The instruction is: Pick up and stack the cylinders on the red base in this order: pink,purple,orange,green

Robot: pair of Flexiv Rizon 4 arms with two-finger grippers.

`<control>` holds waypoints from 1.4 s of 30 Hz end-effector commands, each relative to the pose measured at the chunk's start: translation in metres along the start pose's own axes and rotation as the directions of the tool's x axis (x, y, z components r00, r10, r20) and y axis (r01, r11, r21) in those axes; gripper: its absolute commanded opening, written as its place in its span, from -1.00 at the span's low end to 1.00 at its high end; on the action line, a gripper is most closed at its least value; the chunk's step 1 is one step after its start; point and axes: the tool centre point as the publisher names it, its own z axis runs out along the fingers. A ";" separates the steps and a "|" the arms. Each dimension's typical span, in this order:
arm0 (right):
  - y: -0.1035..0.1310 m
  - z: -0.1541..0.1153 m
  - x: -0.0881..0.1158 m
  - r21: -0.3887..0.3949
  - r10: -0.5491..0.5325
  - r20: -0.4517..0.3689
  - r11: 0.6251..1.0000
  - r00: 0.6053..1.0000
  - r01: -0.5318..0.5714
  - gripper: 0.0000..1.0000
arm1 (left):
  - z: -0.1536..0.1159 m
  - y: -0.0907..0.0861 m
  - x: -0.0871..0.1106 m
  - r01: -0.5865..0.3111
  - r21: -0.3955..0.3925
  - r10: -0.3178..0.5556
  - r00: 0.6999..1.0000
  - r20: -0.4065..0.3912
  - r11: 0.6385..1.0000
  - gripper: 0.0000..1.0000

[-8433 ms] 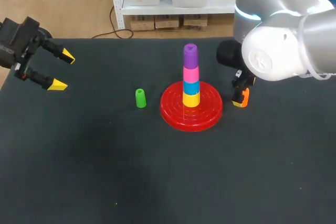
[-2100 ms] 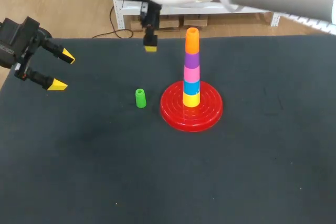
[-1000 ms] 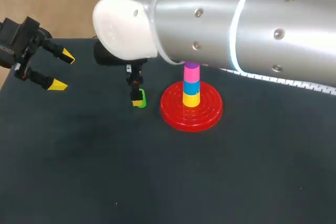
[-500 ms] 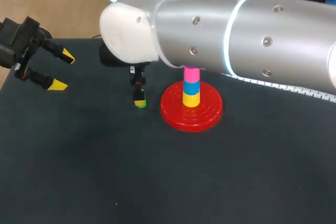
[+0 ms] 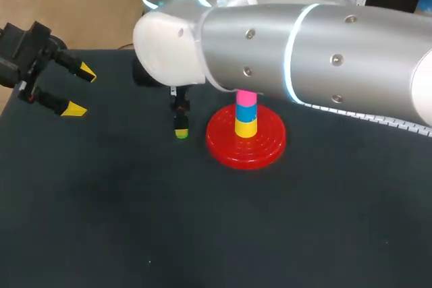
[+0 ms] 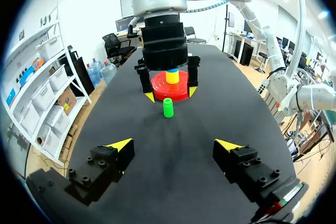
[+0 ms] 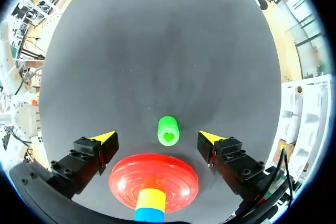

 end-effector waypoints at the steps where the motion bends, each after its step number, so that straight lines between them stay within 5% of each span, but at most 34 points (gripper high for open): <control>1: -0.001 0.003 -0.002 0.006 0.001 0.001 1.000 1.000 -0.001 1.00 | 0.000 -0.001 0.000 -0.001 -0.003 0.001 1.000 -0.001 1.000 1.00; 42: -0.008 0.021 -0.002 -0.024 0.008 0.013 1.000 1.000 -0.008 1.00 | 0.000 -0.001 0.000 -0.001 -0.003 0.001 1.000 -0.001 1.000 1.00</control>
